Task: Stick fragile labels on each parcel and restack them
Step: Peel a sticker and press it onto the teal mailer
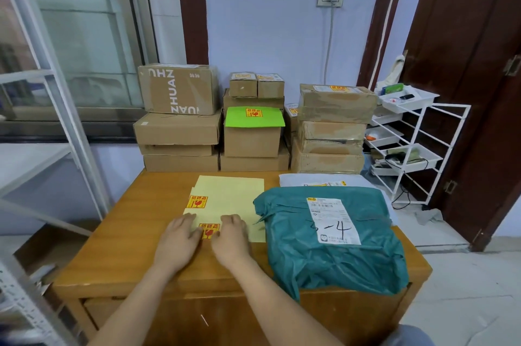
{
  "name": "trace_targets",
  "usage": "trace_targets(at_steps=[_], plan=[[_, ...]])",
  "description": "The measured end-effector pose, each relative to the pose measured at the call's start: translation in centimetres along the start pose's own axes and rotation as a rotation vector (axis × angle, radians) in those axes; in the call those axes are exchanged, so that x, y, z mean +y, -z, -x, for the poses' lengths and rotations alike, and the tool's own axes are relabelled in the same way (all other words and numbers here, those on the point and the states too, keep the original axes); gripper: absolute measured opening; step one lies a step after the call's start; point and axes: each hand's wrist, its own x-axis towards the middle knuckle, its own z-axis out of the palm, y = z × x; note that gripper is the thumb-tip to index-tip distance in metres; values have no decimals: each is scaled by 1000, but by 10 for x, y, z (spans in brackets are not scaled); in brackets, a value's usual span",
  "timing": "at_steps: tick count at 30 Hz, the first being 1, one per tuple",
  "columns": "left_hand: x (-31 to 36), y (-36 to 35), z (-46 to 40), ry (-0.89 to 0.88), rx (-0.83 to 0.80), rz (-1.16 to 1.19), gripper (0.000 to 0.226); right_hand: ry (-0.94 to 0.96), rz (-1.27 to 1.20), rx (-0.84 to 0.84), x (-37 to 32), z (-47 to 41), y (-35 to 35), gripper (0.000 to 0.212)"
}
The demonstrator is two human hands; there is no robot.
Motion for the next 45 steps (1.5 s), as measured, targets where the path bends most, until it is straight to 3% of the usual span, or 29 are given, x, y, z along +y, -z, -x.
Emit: trace_targets(at_steps=[6, 26, 33, 45], plan=[[-1, -1, -4, -1, -28, -139, 48, -19, 103, 81, 11, -16, -15, 46], [-1, -1, -4, -5, 2, -53, 33, 35, 109, 77, 18, -17, -19, 39], [-1, -3, -5, 2, -1, -102, 43, 28, 160, 55, 17, -17, -19, 50], [-3, -4, -6, -16, 47, -81, 39, 40, 182, 57, 16, -18, -18, 45]])
